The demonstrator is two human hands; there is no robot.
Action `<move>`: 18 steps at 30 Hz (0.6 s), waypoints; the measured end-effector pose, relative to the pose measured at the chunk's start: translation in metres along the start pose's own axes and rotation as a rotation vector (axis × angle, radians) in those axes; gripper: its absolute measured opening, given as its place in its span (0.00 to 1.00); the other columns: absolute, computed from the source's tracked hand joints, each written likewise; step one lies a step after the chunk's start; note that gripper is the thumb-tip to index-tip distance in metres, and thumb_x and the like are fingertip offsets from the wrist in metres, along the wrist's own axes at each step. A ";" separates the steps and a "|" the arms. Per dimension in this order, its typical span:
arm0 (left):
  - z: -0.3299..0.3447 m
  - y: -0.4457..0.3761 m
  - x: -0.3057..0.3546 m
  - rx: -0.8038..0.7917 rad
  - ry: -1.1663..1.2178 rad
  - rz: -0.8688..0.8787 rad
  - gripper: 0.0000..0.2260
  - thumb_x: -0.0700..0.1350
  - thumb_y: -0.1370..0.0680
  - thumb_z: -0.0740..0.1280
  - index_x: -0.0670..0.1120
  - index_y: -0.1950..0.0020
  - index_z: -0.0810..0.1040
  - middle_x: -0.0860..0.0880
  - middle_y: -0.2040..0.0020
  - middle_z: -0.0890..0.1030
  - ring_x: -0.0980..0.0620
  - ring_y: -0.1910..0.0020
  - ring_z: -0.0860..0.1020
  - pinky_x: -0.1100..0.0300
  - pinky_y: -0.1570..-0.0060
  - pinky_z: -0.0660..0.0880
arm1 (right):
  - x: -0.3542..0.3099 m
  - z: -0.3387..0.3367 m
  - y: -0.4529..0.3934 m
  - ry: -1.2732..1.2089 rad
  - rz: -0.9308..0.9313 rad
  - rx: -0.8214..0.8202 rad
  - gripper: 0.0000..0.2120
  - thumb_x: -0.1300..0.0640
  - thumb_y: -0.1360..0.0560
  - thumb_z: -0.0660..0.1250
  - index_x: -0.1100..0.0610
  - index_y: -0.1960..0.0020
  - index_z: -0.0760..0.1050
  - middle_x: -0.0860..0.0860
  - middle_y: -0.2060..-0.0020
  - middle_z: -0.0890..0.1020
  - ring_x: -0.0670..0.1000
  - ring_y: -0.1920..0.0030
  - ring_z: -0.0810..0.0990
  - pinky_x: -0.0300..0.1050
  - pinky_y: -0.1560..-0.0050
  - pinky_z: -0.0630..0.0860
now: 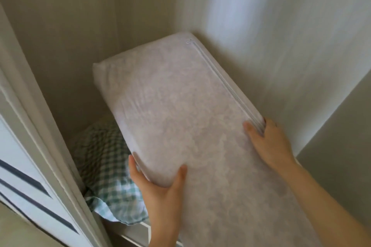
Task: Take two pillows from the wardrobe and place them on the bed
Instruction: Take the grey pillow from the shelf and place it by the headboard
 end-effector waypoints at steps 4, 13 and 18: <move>-0.002 0.003 0.022 0.022 0.014 0.035 0.55 0.53 0.40 0.82 0.73 0.28 0.47 0.61 0.31 0.66 0.62 0.37 0.72 0.57 0.39 0.68 | 0.002 -0.018 0.014 -0.107 0.006 0.051 0.33 0.36 0.26 0.62 0.62 0.34 0.69 0.62 0.41 0.75 0.65 0.42 0.75 0.57 0.40 0.72; -0.028 0.035 0.071 0.102 -0.125 0.098 0.35 0.66 0.42 0.78 0.63 0.38 0.74 0.66 0.48 0.81 0.62 0.50 0.80 0.56 0.51 0.79 | 0.021 -0.040 0.060 -0.382 0.030 0.049 0.33 0.40 0.28 0.67 0.64 0.33 0.68 0.65 0.40 0.74 0.65 0.40 0.74 0.60 0.38 0.71; -0.042 0.086 0.107 0.106 -0.145 0.215 0.28 0.63 0.37 0.78 0.62 0.39 0.75 0.67 0.48 0.81 0.67 0.53 0.80 0.62 0.57 0.79 | 0.040 -0.054 0.100 -0.471 0.053 0.061 0.34 0.40 0.27 0.66 0.65 0.33 0.68 0.67 0.39 0.74 0.66 0.39 0.73 0.64 0.38 0.69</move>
Point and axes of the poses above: each hand's wrist, its own y-axis away from the middle knuckle, its own z-axis out of the palm, x = y × z, the point moved 7 cm from there along -y, towards the middle knuckle
